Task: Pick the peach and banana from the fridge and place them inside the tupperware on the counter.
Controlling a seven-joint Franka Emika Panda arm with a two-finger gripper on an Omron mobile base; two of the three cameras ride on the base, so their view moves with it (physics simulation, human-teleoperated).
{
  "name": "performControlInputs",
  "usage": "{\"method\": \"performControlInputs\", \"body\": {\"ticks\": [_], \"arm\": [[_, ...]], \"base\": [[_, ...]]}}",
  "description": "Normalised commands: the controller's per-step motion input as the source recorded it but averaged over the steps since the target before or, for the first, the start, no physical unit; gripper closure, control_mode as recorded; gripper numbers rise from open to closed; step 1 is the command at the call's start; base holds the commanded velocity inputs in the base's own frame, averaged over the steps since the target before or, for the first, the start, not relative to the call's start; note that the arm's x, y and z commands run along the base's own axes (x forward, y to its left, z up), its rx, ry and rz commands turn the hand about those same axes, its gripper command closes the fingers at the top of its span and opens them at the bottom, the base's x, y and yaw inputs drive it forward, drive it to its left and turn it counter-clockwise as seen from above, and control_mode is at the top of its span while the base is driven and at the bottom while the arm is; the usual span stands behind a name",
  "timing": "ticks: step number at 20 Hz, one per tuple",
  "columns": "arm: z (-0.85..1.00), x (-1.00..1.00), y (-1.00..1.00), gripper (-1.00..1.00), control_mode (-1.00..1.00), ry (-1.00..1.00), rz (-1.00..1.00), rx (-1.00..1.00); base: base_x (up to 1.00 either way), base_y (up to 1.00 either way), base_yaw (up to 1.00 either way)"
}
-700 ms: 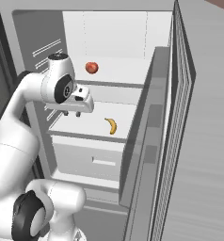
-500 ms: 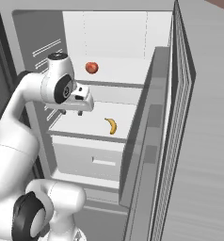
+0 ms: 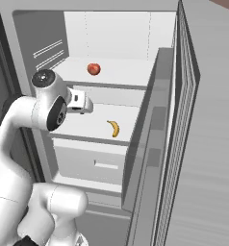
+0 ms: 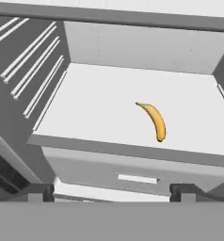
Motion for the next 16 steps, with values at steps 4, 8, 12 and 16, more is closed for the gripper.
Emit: {"method": "performControlInputs", "body": {"ticks": [4,8,12,16], "arm": [[0.35,-0.01,0.00,-1.00,-1.00,-0.38,0.02,0.00],[0.46,-0.01,-0.03,-1.00,-1.00,-0.23,0.01,-0.01],[0.53,0.00,0.00,-1.00,-1.00,-0.13,0.00,-0.02],[0.60,0.00,0.00,-1.00,-1.00,0.00,0.00,-0.03]], "base": [[0.00,0.00,0.00],[0.00,0.00,0.00],[0.00,0.00,0.00],[0.00,0.00,0.00]]}}
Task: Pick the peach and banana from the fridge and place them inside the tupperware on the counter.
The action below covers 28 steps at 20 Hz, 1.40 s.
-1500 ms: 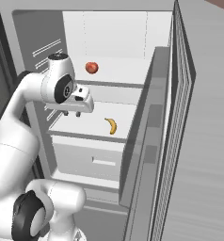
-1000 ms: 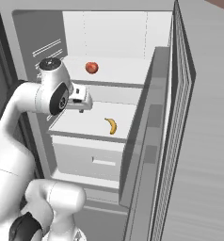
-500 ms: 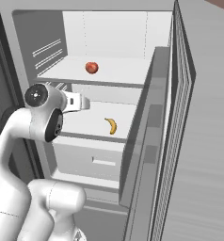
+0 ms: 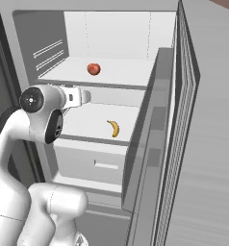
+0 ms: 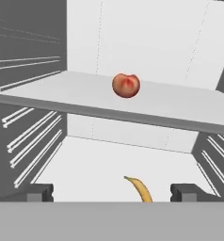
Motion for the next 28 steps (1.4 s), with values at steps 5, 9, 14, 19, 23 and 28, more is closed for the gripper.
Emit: {"method": "performControlInputs", "body": {"ticks": [5,9,14,19,23,28], "arm": [[0.71,0.00,0.00,-1.00,-1.00,0.04,-0.02,0.00],[0.61,0.00,0.00,-1.00,-1.00,0.09,-0.04,0.00],[0.08,0.00,-0.05,-1.00,-1.00,0.02,-0.04,0.05],[0.00,0.11,-0.08,-1.00,-1.00,0.00,-0.02,0.08],[-0.13,0.25,0.00,-1.00,-1.00,0.00,0.00,0.07],[-0.11,0.53,0.00,-1.00,-1.00,0.01,0.00,0.04]], "base": [[0.00,0.00,0.00],[0.00,0.00,0.00],[0.00,0.00,0.00],[0.00,0.00,0.00],[0.00,0.00,0.00],[0.00,0.00,0.00]]}}
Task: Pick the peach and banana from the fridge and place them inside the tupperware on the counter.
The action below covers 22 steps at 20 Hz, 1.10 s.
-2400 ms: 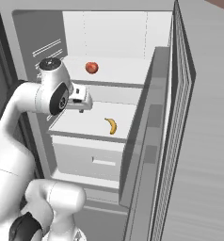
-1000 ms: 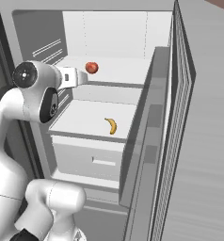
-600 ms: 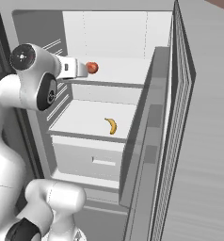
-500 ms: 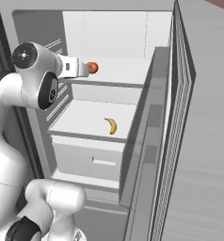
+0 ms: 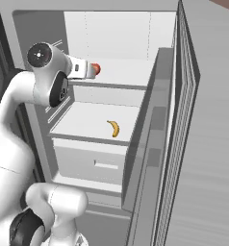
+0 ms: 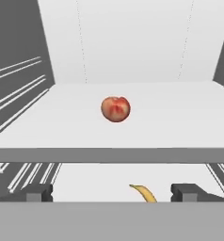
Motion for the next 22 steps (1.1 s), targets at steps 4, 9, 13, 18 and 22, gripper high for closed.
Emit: {"method": "performControlInputs", "body": {"ticks": [4,9,13,18,22], "arm": [[0.00,0.55,0.00,-1.00,-1.00,0.07,0.00,0.03],[0.00,0.54,0.00,-1.00,-1.00,0.11,0.00,0.01],[-0.04,0.52,0.00,-1.00,-1.00,0.07,0.00,0.00],[-0.18,0.57,0.00,-1.00,-1.00,0.01,0.00,0.00],[-0.28,0.56,0.00,-1.00,-1.00,0.00,0.00,0.00]], "base": [[0.00,0.00,0.00],[0.00,0.00,0.00],[0.00,0.00,0.00],[0.00,0.00,0.00],[0.00,0.00,0.00]]}}
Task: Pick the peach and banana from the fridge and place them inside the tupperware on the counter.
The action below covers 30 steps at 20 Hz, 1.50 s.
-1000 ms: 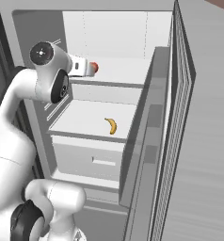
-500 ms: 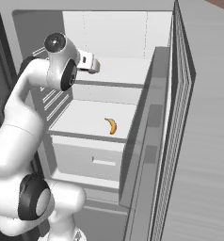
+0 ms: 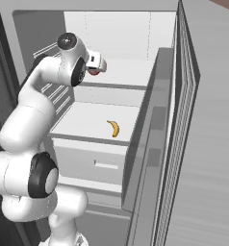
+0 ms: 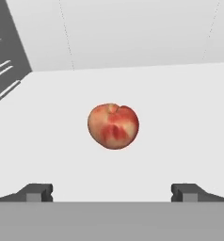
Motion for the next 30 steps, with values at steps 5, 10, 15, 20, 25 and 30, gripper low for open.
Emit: {"method": "performControlInputs", "body": {"ticks": [5,10,15,20,25,30], "arm": [[-0.25,0.53,0.00,-1.00,-1.00,0.00,0.00,0.00],[-0.14,0.49,0.00,-1.00,-1.00,0.00,0.00,0.00],[-0.08,0.46,0.00,-1.00,-1.00,0.02,0.00,0.00],[-0.09,0.45,0.00,-1.00,-1.00,0.03,0.00,0.00],[-0.28,0.33,0.00,-1.00,-1.00,0.04,0.00,0.00],[-0.55,0.14,0.00,1.00,-1.00,0.06,0.00,0.00]], "base": [[0.00,0.00,0.00],[0.00,0.00,0.00],[0.00,0.00,0.00],[0.00,0.00,0.00],[0.00,0.00,0.00],[0.00,0.00,0.00]]}}
